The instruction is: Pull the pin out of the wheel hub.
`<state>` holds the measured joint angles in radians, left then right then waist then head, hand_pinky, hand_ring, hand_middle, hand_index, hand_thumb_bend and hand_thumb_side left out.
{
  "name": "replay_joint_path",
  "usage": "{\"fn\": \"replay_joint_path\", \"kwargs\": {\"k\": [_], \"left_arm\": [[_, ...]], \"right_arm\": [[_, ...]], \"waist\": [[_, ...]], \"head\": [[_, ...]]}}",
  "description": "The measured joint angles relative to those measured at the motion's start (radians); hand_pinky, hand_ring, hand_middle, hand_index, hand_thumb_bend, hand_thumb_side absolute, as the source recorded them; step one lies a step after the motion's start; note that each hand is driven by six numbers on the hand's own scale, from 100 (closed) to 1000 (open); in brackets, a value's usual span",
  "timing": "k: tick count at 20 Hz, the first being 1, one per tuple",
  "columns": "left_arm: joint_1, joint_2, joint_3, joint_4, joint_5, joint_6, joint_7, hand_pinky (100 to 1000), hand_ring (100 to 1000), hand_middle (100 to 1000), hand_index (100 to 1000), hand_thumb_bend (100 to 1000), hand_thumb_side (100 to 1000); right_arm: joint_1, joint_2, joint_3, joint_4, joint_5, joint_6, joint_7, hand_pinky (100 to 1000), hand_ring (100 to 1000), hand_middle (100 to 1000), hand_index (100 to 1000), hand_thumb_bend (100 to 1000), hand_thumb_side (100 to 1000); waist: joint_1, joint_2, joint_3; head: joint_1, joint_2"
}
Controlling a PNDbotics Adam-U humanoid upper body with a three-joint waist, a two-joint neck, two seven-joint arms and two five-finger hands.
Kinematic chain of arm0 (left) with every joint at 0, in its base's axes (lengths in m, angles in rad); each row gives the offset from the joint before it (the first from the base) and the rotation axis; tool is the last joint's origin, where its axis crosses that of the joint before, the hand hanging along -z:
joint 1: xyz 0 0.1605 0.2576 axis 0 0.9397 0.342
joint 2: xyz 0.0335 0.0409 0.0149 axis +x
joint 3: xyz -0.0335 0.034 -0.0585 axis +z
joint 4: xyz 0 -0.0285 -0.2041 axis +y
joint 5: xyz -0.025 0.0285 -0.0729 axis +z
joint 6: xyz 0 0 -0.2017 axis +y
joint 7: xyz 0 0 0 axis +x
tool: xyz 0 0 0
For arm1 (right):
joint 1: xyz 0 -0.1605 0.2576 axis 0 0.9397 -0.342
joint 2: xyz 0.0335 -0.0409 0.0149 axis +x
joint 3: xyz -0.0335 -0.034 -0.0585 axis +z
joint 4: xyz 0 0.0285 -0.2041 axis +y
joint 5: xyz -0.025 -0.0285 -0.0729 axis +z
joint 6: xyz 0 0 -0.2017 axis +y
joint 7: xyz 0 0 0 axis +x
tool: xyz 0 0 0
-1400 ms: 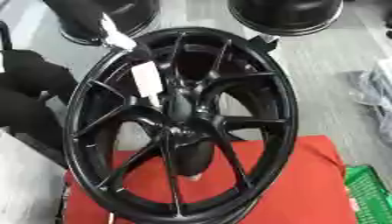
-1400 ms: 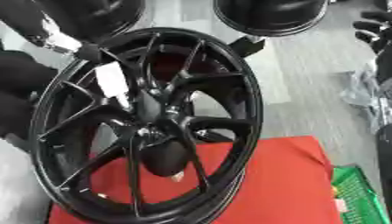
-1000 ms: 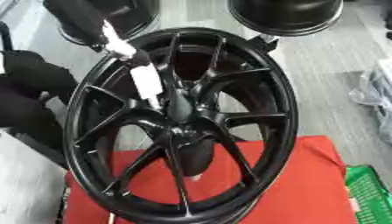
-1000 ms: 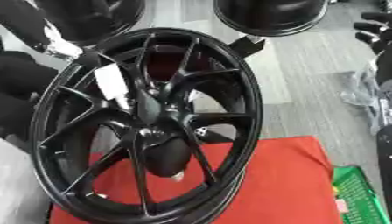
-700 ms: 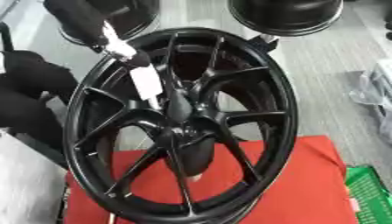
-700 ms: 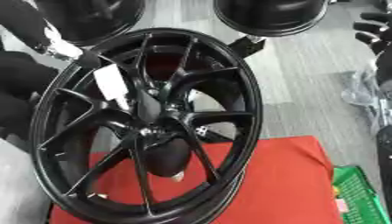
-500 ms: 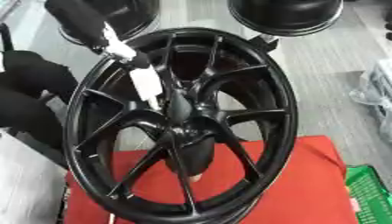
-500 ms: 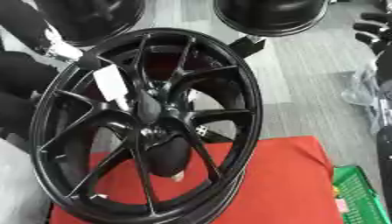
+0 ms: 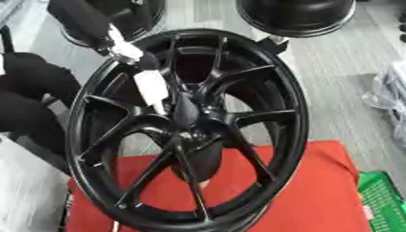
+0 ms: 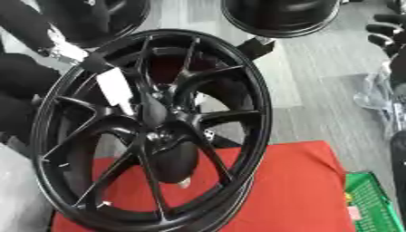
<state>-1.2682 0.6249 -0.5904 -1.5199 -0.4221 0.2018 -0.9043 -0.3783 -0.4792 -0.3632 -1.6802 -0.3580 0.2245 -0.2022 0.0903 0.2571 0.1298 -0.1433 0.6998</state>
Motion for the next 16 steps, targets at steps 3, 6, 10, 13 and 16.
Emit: {"fn": "replay_joint_path", "kwargs": {"k": [3, 6, 10, 13, 16], "left_arm": [[0.000, 0.000, -0.016, 0.009, -0.021, -0.007, 0.000, 906, 872, 775, 731, 603, 710], [0.001, 0.000, -0.027, 0.021, -0.028, -0.009, 0.000, 896, 877, 790, 742, 505, 729], [0.002, -0.001, -0.038, 0.041, 0.010, 0.041, 0.003, 898, 880, 793, 766, 496, 726], [0.002, -0.001, -0.052, 0.031, 0.033, 0.081, 0.007, 905, 886, 798, 783, 564, 743], [0.002, 0.000, -0.068, 0.003, 0.044, 0.097, 0.011, 906, 886, 798, 790, 596, 749]], "right_arm": [[0.000, 0.000, 0.000, 0.000, 0.000, 0.000, 0.000, 798, 695, 634, 783, 100, 672], [0.000, 0.000, 0.000, 0.000, 0.000, 0.000, 0.000, 799, 695, 634, 783, 100, 673], [0.000, 0.000, 0.000, 0.000, 0.000, 0.002, 0.000, 799, 695, 634, 783, 100, 673], [0.001, -0.001, 0.000, 0.000, 0.000, 0.003, 0.000, 799, 695, 634, 783, 100, 674], [0.004, -0.002, 0.000, 0.000, 0.000, 0.003, 0.000, 799, 695, 633, 783, 100, 674]], "waist": [[0.000, -0.001, 0.000], [0.000, -0.001, 0.000], [0.000, -0.001, 0.001], [0.001, -0.002, 0.003], [0.004, -0.002, 0.006]], "head": [[0.000, 0.000], [0.000, 0.000], [0.001, 0.000], [0.001, 0.000], [0.001, 0.001]]}}
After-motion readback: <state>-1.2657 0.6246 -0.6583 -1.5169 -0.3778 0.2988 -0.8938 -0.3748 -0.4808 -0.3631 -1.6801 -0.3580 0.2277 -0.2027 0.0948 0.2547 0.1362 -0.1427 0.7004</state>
